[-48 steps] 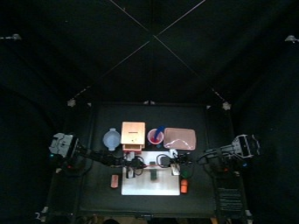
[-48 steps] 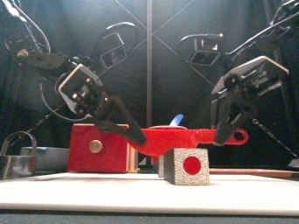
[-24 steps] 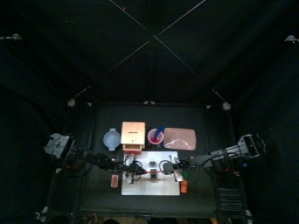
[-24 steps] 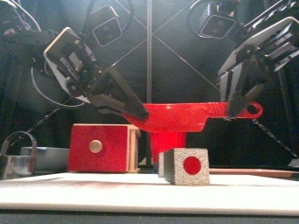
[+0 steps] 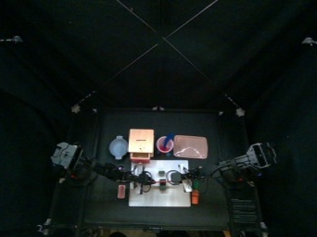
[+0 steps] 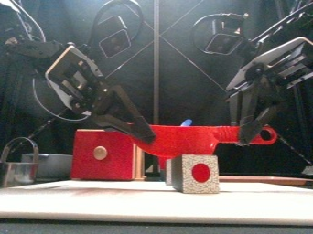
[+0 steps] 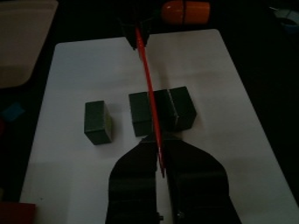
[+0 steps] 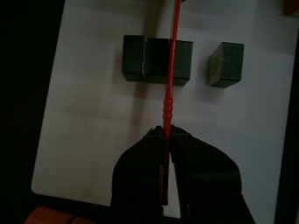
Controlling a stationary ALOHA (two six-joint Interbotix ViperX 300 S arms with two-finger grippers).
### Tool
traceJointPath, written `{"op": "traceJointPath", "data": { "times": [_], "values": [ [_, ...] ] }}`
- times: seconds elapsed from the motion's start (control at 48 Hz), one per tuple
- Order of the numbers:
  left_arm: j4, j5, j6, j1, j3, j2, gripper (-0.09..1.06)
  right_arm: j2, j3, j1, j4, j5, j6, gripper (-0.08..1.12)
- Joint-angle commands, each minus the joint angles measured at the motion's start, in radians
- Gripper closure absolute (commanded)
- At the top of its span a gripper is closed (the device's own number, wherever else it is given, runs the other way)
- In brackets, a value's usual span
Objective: Place sushi on board then cut the sushi with the knife then place the pieces on the plate
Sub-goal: Cut the sushi into 4 pieces
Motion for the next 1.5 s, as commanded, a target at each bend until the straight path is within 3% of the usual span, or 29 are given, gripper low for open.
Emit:
{"op": "traceJointPath", "data": {
  "times": [0.021, 0.604, 0.792, 1.062, 1.5],
  "values": [
    [-0.002, -0.023, 0.015, 0.015, -0.037, -0.012, 0.62, -0.015, -0.034, -0.002, -0.005, -0.015, -0.005, 0.73],
    [-0.002, -0.021, 0.015, 0.015, -0.032, 0.015, 0.62, 0.005, -0.028, -0.021, -0.005, -0.017, -0.006, 0.73],
    [0.0, -0.02, 0.012, 0.015, -0.041, 0.052, 0.62, 0.052, -0.023, -0.015, 0.008, -0.048, -0.005, 0.73],
    [-0.026, -0.02, 0.012, 0.002, -0.061, 0.098, 0.62, 0.103, -0.031, -0.012, 0.025, -0.052, -0.005, 0.73],
    [-0.025, -0.009, 0.017, -0.006, -0.057, 0.021, 0.62, 0.046, -0.072, 0.021, 0.035, -0.018, -0.003, 0.73]
  ]
}}
